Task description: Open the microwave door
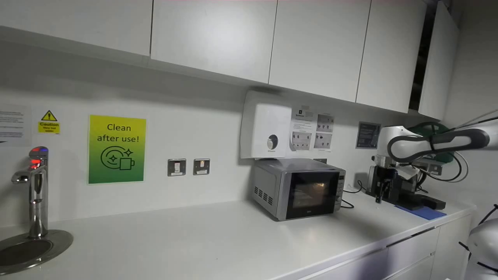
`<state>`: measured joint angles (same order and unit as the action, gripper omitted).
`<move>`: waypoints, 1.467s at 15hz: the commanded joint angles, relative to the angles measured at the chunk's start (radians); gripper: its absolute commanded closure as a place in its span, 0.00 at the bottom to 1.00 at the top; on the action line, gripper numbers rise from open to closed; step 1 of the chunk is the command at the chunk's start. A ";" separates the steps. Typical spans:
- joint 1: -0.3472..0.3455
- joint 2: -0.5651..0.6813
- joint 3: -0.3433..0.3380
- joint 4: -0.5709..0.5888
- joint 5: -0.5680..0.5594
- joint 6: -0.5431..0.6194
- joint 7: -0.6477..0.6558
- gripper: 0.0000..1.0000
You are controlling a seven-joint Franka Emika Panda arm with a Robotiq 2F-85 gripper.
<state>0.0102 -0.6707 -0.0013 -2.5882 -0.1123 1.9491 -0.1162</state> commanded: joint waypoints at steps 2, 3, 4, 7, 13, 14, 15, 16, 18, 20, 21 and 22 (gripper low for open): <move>-0.002 0.099 -0.010 0.077 -0.018 0.159 -0.008 0.00; -0.002 0.115 -0.008 0.090 -0.019 0.191 -0.008 0.00; -0.002 0.132 -0.005 0.107 -0.020 0.219 -0.008 0.00; 0.000 0.179 0.003 0.157 -0.020 0.288 -0.007 0.00; 0.000 0.264 0.021 0.252 -0.011 0.399 0.025 0.00; -0.001 0.276 0.025 0.267 -0.010 0.417 0.033 0.00; 0.000 0.288 0.028 0.281 -0.007 0.434 0.040 0.00; 0.000 0.300 0.032 0.294 -0.004 0.455 0.054 0.00; 0.000 0.320 0.041 0.317 -0.004 0.488 0.080 0.00; 0.001 0.338 0.048 0.337 -0.003 0.513 0.099 0.00; 0.002 0.345 0.051 0.344 -0.002 0.525 0.107 0.00; 0.002 0.352 0.055 0.351 -0.001 0.535 0.114 0.00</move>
<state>0.0114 -0.3564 0.0449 -2.2823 -0.1123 2.4477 -0.0301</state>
